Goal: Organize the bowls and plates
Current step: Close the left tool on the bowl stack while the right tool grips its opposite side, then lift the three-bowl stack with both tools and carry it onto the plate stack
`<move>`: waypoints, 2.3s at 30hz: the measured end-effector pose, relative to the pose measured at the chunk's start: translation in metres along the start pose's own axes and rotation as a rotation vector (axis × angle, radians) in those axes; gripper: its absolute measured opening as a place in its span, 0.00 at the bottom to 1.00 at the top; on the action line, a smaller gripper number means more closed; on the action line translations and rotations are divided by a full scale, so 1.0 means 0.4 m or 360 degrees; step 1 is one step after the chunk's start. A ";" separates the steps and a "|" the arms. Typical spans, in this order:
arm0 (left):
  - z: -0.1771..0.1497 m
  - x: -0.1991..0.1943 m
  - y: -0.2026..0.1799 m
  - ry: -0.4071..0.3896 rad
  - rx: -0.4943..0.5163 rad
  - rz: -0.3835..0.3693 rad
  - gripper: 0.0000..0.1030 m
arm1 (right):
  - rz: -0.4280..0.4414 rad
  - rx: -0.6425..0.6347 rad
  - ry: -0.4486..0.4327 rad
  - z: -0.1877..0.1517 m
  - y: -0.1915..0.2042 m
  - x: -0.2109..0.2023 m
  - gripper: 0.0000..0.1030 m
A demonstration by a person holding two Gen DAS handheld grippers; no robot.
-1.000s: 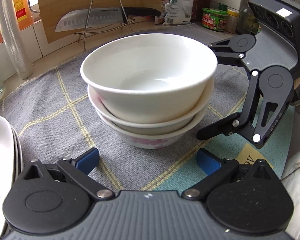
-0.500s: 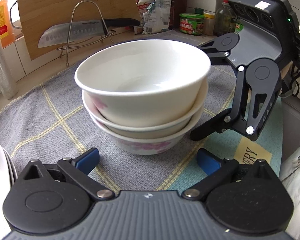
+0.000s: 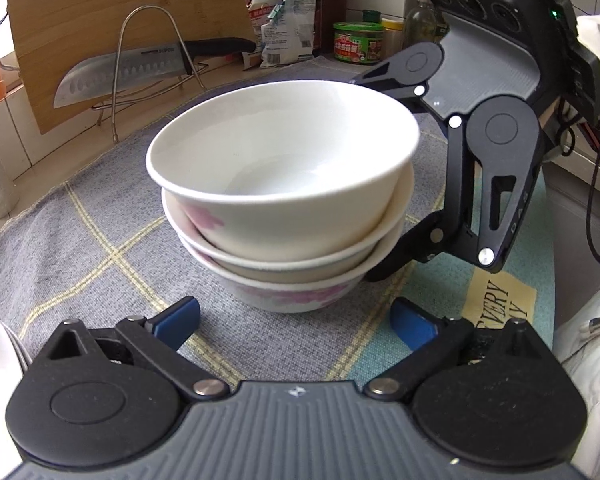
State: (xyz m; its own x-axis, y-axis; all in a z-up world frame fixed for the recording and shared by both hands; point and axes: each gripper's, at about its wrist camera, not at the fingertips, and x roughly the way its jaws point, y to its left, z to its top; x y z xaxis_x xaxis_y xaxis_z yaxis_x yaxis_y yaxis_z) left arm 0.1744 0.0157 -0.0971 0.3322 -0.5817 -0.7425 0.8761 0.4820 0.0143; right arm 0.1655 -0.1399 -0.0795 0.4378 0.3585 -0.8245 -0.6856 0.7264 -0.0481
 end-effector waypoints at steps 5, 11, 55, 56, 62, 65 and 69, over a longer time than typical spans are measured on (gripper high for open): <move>0.012 -0.005 0.012 0.0014 0.0052 -0.0048 0.85 | 0.0066 -0.0147 -0.0020 0.024 0.013 -0.009 0.99; 0.027 -0.010 0.039 0.0028 0.0062 -0.0121 0.78 | 0.0145 -0.0307 0.0027 0.054 0.016 -0.015 0.92; 0.080 -0.007 0.032 0.0129 0.0150 -0.0175 0.77 | 0.0291 -0.0462 0.0126 0.095 0.033 -0.032 0.82; 0.081 -0.016 0.032 0.0131 0.0144 -0.0169 0.77 | 0.0294 -0.0472 0.0122 0.099 0.036 -0.038 0.82; 0.077 -0.079 0.037 0.0129 0.0106 -0.0116 0.77 | 0.0336 -0.0513 0.0102 0.136 0.054 -0.058 0.82; 0.070 -0.112 0.045 0.0125 0.0086 -0.0069 0.77 | 0.0348 -0.0559 0.0081 0.162 0.065 -0.062 0.82; 0.055 -0.158 0.059 0.0116 0.0048 0.0007 0.77 | 0.0363 -0.0628 0.0053 0.202 0.082 -0.056 0.82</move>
State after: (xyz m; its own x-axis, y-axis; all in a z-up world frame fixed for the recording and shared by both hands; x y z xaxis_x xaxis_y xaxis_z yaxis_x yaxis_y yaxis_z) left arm 0.1817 0.0494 -0.0353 0.3109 -0.5299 -0.7890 0.8850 0.4641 0.0370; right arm 0.1801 -0.0768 -0.0170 0.2352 0.4599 -0.8562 -0.9344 0.3495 -0.0690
